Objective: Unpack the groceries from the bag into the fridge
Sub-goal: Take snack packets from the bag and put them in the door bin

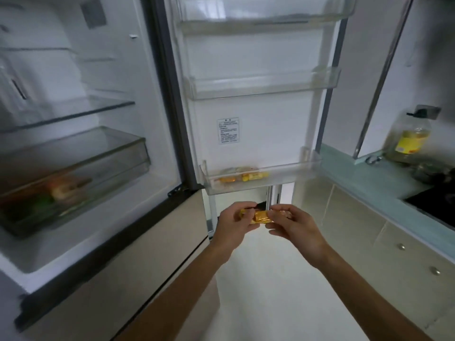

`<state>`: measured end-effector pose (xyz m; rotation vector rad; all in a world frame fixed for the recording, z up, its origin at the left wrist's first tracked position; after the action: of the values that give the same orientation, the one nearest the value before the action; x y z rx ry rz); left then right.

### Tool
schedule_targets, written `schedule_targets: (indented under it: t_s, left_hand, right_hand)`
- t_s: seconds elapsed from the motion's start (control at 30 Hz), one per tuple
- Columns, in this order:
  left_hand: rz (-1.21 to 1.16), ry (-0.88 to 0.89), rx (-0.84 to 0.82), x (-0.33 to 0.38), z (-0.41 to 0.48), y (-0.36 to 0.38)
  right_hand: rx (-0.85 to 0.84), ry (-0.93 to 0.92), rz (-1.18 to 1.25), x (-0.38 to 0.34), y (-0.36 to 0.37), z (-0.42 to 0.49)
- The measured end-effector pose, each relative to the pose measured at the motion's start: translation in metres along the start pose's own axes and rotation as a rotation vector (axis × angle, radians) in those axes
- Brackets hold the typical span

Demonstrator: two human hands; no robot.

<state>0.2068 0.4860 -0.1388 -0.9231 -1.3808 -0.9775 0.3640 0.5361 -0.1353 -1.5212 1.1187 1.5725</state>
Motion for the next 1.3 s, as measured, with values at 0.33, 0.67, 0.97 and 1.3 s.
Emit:
schedule_targets:
  t_s: [0.33, 0.67, 0.97, 1.3]
  left_hand:
    - [0.594, 0.286, 0.063, 0.082, 0.098, -0.047]
    - [0.936, 0.216, 0.068, 0.065, 0.198, -0.045]
    - [0.960, 0.211, 0.199, 0.043, 0.216, -0.060]
    - [0.925, 0.304, 0.199, 0.054, 0.189, -0.052]
  right_hand:
    - [-0.219, -0.205, -0.275, -0.066, 0.047, 0.139]
    - [-0.480, -0.327, -0.840, -0.056, 0.059, 0.259]
    - [-0.634, -0.401, -0.822, -0.042, 0.065, 0.284]
    - [-0.560, -0.419, -0.946, -0.044, 0.067, 0.258]
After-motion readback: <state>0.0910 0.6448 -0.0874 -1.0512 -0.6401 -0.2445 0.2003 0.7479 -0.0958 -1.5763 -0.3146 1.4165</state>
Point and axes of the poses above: each hand's wrist, its own z-axis towards the middle knuckle, its own y-axis out of the palm, x = y × z, the point moved 10 cm from there along z, towards the middle knuckle, and after that the axes turned 2 degrees about -y, right-handed, at the moved point
